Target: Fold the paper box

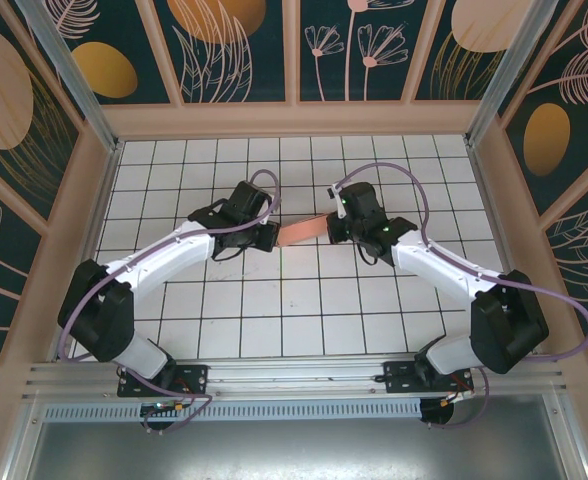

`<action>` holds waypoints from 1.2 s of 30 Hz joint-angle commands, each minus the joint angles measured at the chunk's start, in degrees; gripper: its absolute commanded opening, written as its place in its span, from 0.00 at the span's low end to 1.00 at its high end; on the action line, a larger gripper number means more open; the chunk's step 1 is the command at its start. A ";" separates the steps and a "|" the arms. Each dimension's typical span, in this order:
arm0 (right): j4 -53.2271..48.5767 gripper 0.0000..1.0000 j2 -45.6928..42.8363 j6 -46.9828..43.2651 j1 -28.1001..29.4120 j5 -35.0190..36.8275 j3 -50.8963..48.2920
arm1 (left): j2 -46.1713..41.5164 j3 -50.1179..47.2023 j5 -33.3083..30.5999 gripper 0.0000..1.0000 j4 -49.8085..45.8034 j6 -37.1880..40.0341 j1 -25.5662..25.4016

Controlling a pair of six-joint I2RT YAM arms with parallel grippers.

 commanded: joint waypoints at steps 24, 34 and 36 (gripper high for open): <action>-3.95 0.00 3.65 0.22 0.89 1.58 4.44 | 4.89 4.32 12.30 0.00 0.45 -10.13 4.32; -4.17 0.00 5.28 -0.05 0.86 0.99 5.72 | 6.41 4.07 15.09 0.00 1.46 -11.56 5.39; -4.12 0.00 5.51 -0.22 0.88 1.05 5.90 | 6.79 4.72 15.78 0.00 1.08 -11.99 5.70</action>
